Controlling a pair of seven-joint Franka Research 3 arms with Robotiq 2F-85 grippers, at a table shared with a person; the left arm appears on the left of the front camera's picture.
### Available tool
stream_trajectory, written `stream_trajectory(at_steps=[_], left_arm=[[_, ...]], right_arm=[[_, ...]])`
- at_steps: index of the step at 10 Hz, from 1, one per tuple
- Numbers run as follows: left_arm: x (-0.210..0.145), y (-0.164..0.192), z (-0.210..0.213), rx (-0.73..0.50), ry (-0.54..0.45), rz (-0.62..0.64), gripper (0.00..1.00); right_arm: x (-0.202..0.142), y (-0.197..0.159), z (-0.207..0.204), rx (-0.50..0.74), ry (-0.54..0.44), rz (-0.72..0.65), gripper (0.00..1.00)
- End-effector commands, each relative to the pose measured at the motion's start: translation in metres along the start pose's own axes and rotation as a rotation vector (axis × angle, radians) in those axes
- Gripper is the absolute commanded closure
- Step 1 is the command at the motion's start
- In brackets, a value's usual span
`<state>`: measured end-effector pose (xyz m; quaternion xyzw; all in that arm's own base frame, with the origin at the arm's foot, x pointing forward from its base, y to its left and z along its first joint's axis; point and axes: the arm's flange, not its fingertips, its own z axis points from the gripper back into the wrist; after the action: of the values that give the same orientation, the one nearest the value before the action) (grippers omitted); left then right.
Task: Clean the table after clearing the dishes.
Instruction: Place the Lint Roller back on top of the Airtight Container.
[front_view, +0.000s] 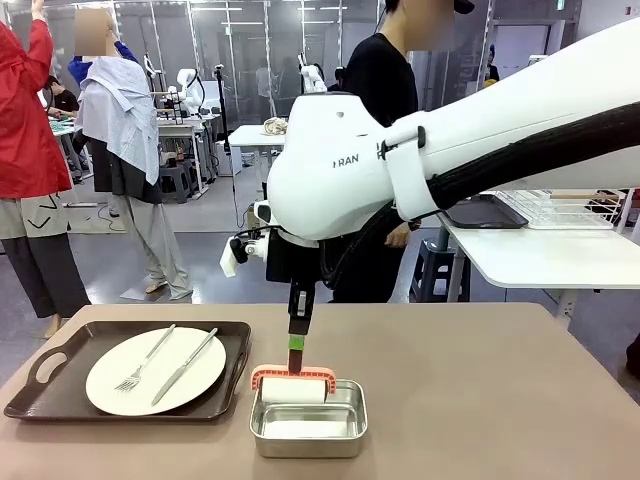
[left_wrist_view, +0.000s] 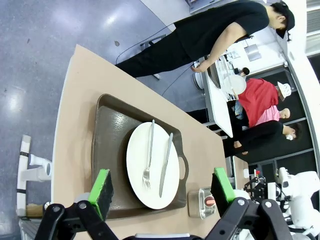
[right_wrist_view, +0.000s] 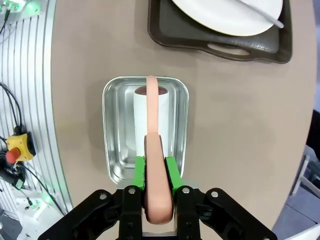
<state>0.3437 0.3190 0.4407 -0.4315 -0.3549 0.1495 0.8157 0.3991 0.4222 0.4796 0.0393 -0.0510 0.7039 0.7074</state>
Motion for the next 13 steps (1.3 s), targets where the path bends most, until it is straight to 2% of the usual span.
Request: stream_trajectory(at_steps=[1, 8, 13], left_arm=[[0.001, -0.001, 0.003, -0.014, -0.002, -0.003, 0.0], [0.001, -0.001, 0.003, -0.014, -0.002, -0.003, 0.0], [0.001, -0.001, 0.003, -0.014, -0.002, -0.003, 0.0]], right_arm=[[0.009, -0.008, -0.008, 0.054, 0.038, 0.033, 0.79], [0.008, -0.045, -0.055, 0.112, 0.118, 0.056, 0.79], [-0.015, -0.032, -0.035, 0.113, 0.054, 0.047, 0.79]])
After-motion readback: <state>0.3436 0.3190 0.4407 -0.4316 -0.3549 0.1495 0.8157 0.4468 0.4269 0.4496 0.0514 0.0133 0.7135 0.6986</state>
